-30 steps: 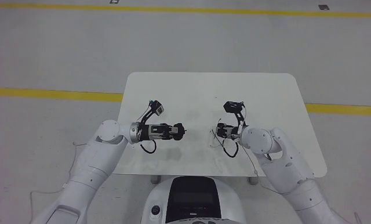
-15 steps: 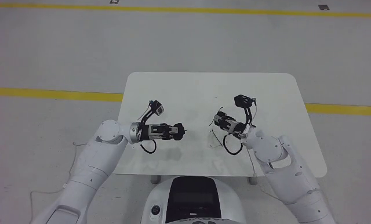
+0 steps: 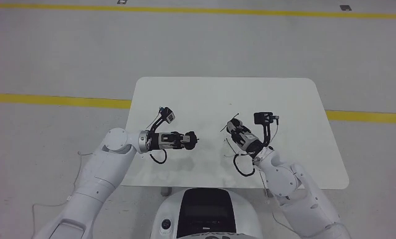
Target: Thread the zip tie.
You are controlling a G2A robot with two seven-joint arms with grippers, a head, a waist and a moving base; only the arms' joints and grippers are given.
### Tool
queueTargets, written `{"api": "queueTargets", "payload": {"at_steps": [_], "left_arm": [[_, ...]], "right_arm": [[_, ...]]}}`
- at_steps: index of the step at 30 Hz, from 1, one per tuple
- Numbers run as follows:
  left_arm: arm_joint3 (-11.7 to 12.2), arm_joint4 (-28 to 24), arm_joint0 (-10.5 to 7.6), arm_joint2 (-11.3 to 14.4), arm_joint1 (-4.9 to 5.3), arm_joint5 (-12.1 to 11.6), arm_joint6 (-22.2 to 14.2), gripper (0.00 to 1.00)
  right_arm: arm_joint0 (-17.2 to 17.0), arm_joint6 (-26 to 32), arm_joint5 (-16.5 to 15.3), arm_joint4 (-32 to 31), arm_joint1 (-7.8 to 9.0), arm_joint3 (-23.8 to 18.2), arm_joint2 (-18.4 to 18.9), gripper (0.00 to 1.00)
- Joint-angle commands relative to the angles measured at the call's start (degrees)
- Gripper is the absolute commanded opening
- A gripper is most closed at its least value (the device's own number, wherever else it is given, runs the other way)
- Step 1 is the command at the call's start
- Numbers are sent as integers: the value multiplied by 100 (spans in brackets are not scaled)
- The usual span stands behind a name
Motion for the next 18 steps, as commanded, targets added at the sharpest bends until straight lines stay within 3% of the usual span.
{"api": "queueTargets", "payload": {"at_steps": [1, 4, 12, 18], "left_arm": [[0, 0, 0, 0, 0, 0, 0, 0], [0, 0, 0, 0, 0, 0, 0, 0], [0, 0, 0, 0, 0, 0, 0, 0], [0, 0, 0, 0, 0, 0, 0, 0]], "right_arm": [[0, -1, 0, -3, 0, 0, 0, 0], [5, -66, -23, -39, -2, -38, -4, 0], [-396, -1066, -219, -1279, -13, -549, -341, 0], [-555, -1672, -17, -2315, -37, -572, -620, 0]]}}
